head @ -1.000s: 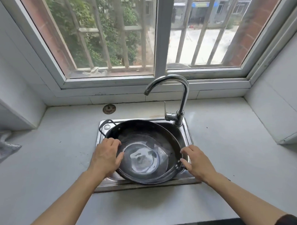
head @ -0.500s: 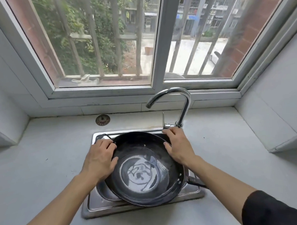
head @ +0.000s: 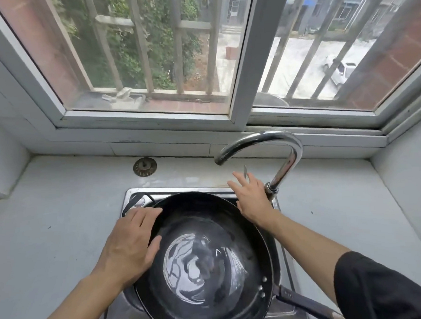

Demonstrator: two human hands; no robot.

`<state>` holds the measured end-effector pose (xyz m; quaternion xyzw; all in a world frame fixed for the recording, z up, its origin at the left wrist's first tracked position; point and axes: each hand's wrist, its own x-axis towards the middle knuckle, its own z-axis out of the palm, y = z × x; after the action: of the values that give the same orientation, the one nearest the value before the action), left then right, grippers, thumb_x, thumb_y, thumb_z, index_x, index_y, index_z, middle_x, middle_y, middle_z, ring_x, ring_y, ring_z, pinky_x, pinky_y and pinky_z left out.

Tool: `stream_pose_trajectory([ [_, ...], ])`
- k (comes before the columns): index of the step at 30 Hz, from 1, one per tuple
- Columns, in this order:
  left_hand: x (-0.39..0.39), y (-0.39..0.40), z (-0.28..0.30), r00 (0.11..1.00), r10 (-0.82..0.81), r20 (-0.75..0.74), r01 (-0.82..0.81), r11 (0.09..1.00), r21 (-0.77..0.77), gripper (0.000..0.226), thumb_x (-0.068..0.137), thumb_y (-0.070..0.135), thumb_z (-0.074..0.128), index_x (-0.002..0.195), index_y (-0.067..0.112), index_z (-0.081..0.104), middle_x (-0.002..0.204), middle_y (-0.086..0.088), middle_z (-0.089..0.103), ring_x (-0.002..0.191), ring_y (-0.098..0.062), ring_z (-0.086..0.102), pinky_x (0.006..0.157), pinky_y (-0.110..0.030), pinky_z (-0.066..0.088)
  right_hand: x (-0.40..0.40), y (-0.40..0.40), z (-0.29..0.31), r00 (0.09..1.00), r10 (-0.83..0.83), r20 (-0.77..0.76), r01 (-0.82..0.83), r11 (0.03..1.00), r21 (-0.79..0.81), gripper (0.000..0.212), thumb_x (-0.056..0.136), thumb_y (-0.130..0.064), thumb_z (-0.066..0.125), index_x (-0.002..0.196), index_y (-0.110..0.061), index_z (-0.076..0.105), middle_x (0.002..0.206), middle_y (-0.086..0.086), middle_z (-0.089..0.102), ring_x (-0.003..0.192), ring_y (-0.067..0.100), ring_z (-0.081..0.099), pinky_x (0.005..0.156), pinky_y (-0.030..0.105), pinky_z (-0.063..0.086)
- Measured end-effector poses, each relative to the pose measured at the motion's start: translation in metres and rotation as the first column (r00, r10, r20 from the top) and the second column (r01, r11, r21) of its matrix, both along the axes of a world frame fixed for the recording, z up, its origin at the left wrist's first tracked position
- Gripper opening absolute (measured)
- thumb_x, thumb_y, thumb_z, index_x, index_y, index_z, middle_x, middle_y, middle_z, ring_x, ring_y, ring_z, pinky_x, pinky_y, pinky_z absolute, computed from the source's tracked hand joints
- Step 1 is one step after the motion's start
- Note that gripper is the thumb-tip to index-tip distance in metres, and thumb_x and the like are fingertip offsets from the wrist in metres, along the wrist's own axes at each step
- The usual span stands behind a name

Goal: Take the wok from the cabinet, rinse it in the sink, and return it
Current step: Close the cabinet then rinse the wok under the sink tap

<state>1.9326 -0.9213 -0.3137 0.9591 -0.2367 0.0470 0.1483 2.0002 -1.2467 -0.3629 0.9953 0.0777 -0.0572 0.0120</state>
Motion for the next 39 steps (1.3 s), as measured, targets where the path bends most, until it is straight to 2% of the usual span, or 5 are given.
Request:
stream_pose_trajectory([
  [5,0.009,-0.004,-0.008,1.000,0.021,0.007,-0.021,1.000,-0.004,0.053,0.083,0.041,0.043,0.128,0.015,0.052,0.117,0.000,0.059,0.112,-0.022,0.053,0.087,-0.036,0.049,0.020,0.002,-0.009,1.000,0.003,-0.013,-0.003,1.000,0.015,0.051,0.075,0.010,0.056,0.119,-0.014,0.052,0.133,0.008,0.046,0.110,0.035,0.046,0.086,0.045,0.043],
  [8,0.013,-0.006,-0.013,0.998,0.062,-0.010,-0.062,0.998,-0.010,0.059,0.083,0.040,0.047,0.134,0.010,0.049,0.120,-0.004,0.059,0.116,-0.024,0.052,0.089,-0.039,0.050,0.024,0.002,-0.008,1.000,-0.001,-0.011,0.001,1.000,0.014,0.040,0.072,0.012,0.055,0.105,-0.011,0.052,0.112,0.008,0.050,0.097,0.032,0.047,0.074,0.040,0.038],
  [11,0.014,-0.006,-0.017,0.994,0.095,-0.058,-0.097,0.995,-0.024,0.064,0.081,0.036,0.056,0.138,0.009,0.044,0.122,-0.004,0.059,0.115,-0.023,0.051,0.091,-0.039,0.049,0.026,0.000,-0.009,1.000,0.009,-0.003,-0.009,1.000,0.020,0.036,0.070,0.014,0.057,0.098,-0.009,0.051,0.104,0.011,0.052,0.089,0.031,0.048,0.067,0.037,0.033],
  [19,0.017,-0.006,-0.022,0.990,0.108,-0.087,-0.110,0.994,-0.018,0.065,0.082,0.037,0.051,0.140,0.009,0.042,0.120,-0.003,0.059,0.113,-0.024,0.052,0.091,-0.038,0.046,0.026,0.002,-0.012,0.999,0.030,-0.026,-0.031,0.999,-0.029,0.042,0.062,0.016,0.062,0.094,-0.008,0.050,0.099,0.013,0.051,0.087,0.030,0.048,0.069,0.038,0.045],
  [39,0.000,-0.003,-0.031,0.990,0.099,-0.102,-0.094,0.994,0.050,0.053,0.085,0.040,0.044,0.128,0.011,0.053,0.114,-0.001,0.059,0.107,-0.023,0.054,0.086,-0.038,0.048,0.025,0.005,-0.012,0.993,0.112,-0.048,-0.118,0.981,-0.156,0.045,0.066,0.015,0.064,0.104,-0.005,0.052,0.105,0.015,0.054,0.091,0.028,0.049,0.075,0.036,0.044],
])
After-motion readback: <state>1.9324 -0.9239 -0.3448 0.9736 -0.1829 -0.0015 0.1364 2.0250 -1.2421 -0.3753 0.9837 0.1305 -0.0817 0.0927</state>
